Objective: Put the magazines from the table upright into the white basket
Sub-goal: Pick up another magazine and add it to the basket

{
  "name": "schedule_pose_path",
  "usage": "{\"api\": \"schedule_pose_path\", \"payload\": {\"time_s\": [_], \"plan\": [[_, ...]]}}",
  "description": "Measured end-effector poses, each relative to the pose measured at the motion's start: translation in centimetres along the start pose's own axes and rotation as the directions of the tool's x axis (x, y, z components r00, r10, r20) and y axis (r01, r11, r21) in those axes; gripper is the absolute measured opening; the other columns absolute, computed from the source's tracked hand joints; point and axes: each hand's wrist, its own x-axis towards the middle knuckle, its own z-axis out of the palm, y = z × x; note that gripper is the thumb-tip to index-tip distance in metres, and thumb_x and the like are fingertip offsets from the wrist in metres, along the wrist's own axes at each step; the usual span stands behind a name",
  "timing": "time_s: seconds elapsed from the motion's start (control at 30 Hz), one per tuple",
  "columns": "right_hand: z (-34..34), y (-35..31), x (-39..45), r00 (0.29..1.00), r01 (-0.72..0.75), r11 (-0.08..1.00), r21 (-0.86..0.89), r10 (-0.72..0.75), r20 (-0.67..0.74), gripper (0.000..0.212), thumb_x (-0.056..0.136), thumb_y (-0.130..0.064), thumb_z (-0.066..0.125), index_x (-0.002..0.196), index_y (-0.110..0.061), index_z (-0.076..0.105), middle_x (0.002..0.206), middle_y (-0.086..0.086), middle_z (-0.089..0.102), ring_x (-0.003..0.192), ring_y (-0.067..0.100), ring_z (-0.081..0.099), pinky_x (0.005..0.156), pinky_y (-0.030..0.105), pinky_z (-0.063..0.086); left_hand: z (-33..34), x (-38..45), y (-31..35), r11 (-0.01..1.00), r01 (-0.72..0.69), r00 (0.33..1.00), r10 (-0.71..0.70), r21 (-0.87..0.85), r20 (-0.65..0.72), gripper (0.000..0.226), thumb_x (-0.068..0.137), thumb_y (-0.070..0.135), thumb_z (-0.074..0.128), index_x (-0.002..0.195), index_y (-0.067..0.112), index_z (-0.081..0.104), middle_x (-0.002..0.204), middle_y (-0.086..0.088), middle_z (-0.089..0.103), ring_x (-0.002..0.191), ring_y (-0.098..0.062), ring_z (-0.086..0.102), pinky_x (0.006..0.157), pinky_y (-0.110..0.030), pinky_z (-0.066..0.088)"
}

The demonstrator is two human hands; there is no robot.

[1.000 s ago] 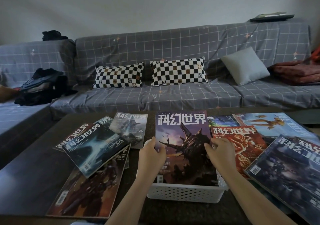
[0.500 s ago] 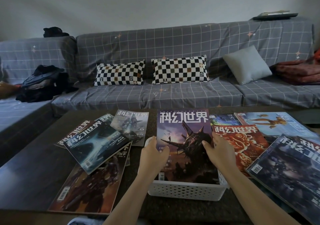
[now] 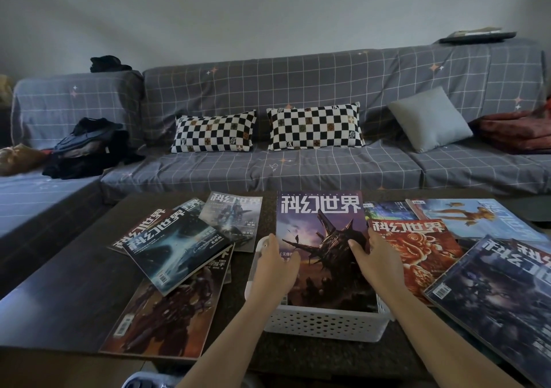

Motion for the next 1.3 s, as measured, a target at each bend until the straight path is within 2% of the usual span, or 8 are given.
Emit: {"api": "schedule_pose_path", "payload": {"time_s": [0.2, 0.3, 0.4, 0.53, 0.67, 0.83, 1.0, 1.3], "plan": [[-0.6, -2.6, -2.7, 0.991, 0.082, 0.996, 0.026, -0.079, -0.106, 0.056, 0.088, -0.045, 0.056, 0.134, -0.014, 0.048, 0.138, 0.007, 0.051, 0.128, 0.024, 0.046, 0.106, 0.042, 0.037, -1.2, -1.1, 1.2, 0.994, -0.048, 0.998, 0.044, -0.097, -0.037, 0.056, 0.094, 0.026, 0.049, 0.146, 0.027, 0.030, 0.090, 0.010, 0.064, 0.054, 0.003, 0.053, 0.046, -0.011, 0.039], [-0.6, -5.3, -3.9, 0.982, 0.187, 0.972, 0.143, -0.184, -0.037, 0.050, 0.089, -0.043, 0.055, 0.132, -0.017, 0.052, 0.125, 0.004, 0.062, 0.109, 0.018, 0.059, 0.090, 0.028, 0.045, -2.6, -1.1, 1.4, 0.987, -0.038, 0.998, 0.029, -0.154, -0.064, 0.046, 0.093, 0.024, 0.051, 0.139, 0.024, 0.046, 0.090, 0.022, 0.067, 0.055, 0.017, 0.052, 0.044, -0.005, 0.039], [0.3, -8.2, -4.5, 0.964, 0.234, 0.936, 0.264, -0.258, 0.060, 0.041, 0.090, -0.037, 0.055, 0.128, -0.019, 0.056, 0.116, 0.000, 0.066, 0.092, 0.008, 0.061, 0.077, 0.019, 0.048, -4.5, -0.9, 1.1, 0.984, -0.035, 0.992, 0.013, -0.175, -0.125, 0.043, 0.094, 0.023, 0.053, 0.136, 0.021, 0.050, 0.127, 0.016, 0.059, 0.096, 0.011, 0.053, 0.065, -0.005, 0.039], [3.3, -11.3, -4.2, 0.930, 0.265, 0.898, 0.352, -0.334, 0.153, 0.034, 0.091, -0.030, 0.057, 0.123, -0.018, 0.059, 0.113, 0.000, 0.066, 0.096, 0.006, 0.060, 0.074, 0.009, 0.043, -7.5, -0.6, -0.6, 0.990, -0.013, 0.969, -0.022, -0.143, -0.246, 0.037, 0.095, 0.023, 0.053, 0.132, 0.021, 0.052, 0.098, 0.023, 0.057, 0.085, 0.011, 0.053, 0.064, -0.007, 0.036], [7.2, -13.8, -3.4, 0.887, 0.254, 0.881, 0.400, -0.377, 0.266, 0.027, 0.089, -0.032, 0.060, 0.114, -0.022, 0.063, 0.099, -0.006, 0.068, 0.089, 0.003, 0.061, 0.074, 0.013, 0.048, -10.4, 0.1, -4.0, 0.982, 0.015, 0.950, -0.072, -0.186, -0.304, 0.031, 0.095, 0.022, 0.055, 0.126, 0.020, 0.056, 0.097, 0.022, 0.058, 0.087, 0.012, 0.054, 0.066, -0.009, 0.042], [12.5, -16.9, -1.1, 0.812, 0.261, 0.892, 0.369, -0.410, 0.415, 0.021, 0.088, -0.037, 0.060, 0.102, -0.024, 0.068, 0.087, -0.011, 0.067, 0.081, 0.005, 0.063, 0.071, 0.015, 0.049, -13.2, 1.0, -8.6, 0.990, 0.100, 0.905, -0.133, -0.102, -0.404, 0.030, 0.094, 0.032, 0.056, 0.122, 0.023, 0.059, 0.115, 0.009, 0.064, 0.096, 0.004, 0.057, 0.076, -0.010, 0.044], [18.2, -19.5, 1.4, 0.733, 0.235, 0.932, 0.275, -0.356, 0.579, 0.029, 0.087, -0.037, 0.062, 0.108, -0.018, 0.066, 0.095, -0.002, 0.067, 0.088, 0.013, 0.062, 0.078, 0.028, 0.050, -15.2, 2.5, -12.8, 0.959, 0.283, 0.841, -0.258, -0.020, -0.475, 0.041, 0.094, 0.037, 0.053, 0.132, 0.020, 0.055, 0.133, -0.002, 0.056, 0.125, -0.018, 0.048, 0.108, -0.044, 0.036], [24.1, -20.4, 4.0, 0.724, 0.297, 0.955, 0.018, -0.238, 0.647, 0.040, 0.086, -0.041, 0.062, 0.118, -0.017, 0.062, 0.113, 0.002, 0.066, 0.092, 0.015, 0.058, 0.074, 0.026, 0.044, -16.2, 4.9, -16.9, 0.919, 0.343, 0.805, -0.393, -0.193, -0.443, 0.054, 0.095, 0.034, 0.053, 0.145, 0.017, 0.039, 0.157, -0.007, 0.027, 0.146, -0.020, 0.017, 0.118, -0.041, 0.020]]}}
